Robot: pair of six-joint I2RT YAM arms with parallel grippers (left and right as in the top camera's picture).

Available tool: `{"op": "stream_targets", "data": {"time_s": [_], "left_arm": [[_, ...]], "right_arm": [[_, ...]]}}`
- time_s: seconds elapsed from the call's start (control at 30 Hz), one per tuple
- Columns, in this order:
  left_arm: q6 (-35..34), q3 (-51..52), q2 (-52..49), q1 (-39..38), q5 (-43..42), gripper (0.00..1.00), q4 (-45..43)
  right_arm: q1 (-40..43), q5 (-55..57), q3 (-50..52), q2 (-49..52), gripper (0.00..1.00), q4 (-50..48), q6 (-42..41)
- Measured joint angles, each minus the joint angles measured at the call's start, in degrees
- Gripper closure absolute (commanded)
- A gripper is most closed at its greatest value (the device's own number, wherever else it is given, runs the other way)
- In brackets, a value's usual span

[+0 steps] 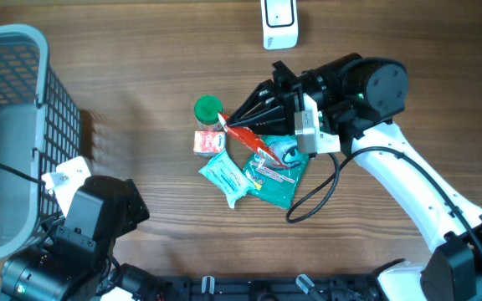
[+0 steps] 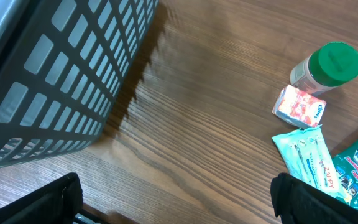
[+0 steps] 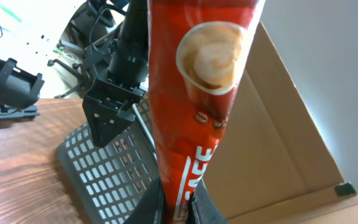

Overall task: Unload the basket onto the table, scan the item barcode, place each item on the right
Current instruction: 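Lift the Nescafe stick and hold it under the white scanner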

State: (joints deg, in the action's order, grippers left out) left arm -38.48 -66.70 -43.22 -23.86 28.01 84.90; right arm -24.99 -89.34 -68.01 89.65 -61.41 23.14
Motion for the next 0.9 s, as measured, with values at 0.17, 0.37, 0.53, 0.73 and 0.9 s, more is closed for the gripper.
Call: {"op": "stream_targets", "data": {"time_s": [0.17,0.37,0.53,0.73,0.9], "left_arm": [[0.00,0.00,0.00,-0.02,0.00,0.00,0.02],[0.00,0.00,0.00,0.00,0.00,0.00,0.02],[0.00,0.00,0.00,0.00,-0.02,0.00,0.00],[0.00,0.00,0.00,0.00,0.00,0.00,0.02],[0.00,0.00,0.00,0.00,-0.02,0.00,0.02]], "right_arm": [[0.09,0.76,-0.07,-0.31,0.96,15.78,-6.60],[2.36,8.13,-0.24,-0.37,0.96,57.09,-15.04],[3.23,18.99,0.04,-0.37,0.96,77.75,-18.75],[3.13,44.28,0.07,-0.37,0.96,84.78,-34.82],[3.13,56.83,0.07,-0.33,0.96,83.91,-44.37]]}}
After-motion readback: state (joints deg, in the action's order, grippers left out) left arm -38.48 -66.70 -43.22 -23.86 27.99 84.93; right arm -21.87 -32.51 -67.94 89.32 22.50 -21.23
